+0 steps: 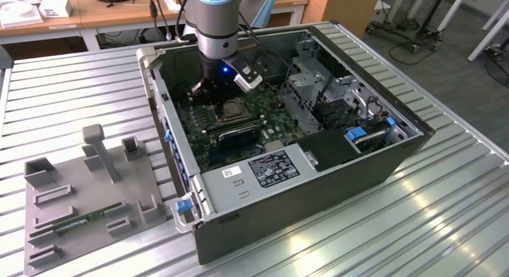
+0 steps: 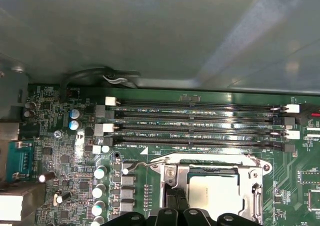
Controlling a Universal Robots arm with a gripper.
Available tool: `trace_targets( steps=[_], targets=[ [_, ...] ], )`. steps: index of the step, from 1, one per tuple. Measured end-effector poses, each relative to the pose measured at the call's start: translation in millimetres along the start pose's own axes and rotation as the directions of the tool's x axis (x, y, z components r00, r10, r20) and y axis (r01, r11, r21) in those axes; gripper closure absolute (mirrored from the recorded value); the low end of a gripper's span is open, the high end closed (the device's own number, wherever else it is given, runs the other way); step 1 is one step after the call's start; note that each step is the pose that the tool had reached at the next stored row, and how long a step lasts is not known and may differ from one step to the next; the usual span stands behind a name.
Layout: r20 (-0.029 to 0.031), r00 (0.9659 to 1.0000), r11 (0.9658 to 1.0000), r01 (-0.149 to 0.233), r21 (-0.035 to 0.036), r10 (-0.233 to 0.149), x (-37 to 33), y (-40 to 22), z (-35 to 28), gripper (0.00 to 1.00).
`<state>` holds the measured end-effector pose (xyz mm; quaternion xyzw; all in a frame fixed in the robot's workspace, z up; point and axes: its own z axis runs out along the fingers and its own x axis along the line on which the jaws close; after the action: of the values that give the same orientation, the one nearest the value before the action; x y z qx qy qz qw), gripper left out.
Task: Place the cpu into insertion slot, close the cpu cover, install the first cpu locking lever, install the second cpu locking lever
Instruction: 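Close the cpu cover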
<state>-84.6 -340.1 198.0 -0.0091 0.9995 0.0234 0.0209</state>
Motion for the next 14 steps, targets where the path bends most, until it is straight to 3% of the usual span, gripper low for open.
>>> trace_targets(
  steps=[14],
  targets=[
    [-0.0002,1.0000,1.0000,0.000,0.0003,0.000,0.1,-0.1,1.1,0.89]
  ],
)
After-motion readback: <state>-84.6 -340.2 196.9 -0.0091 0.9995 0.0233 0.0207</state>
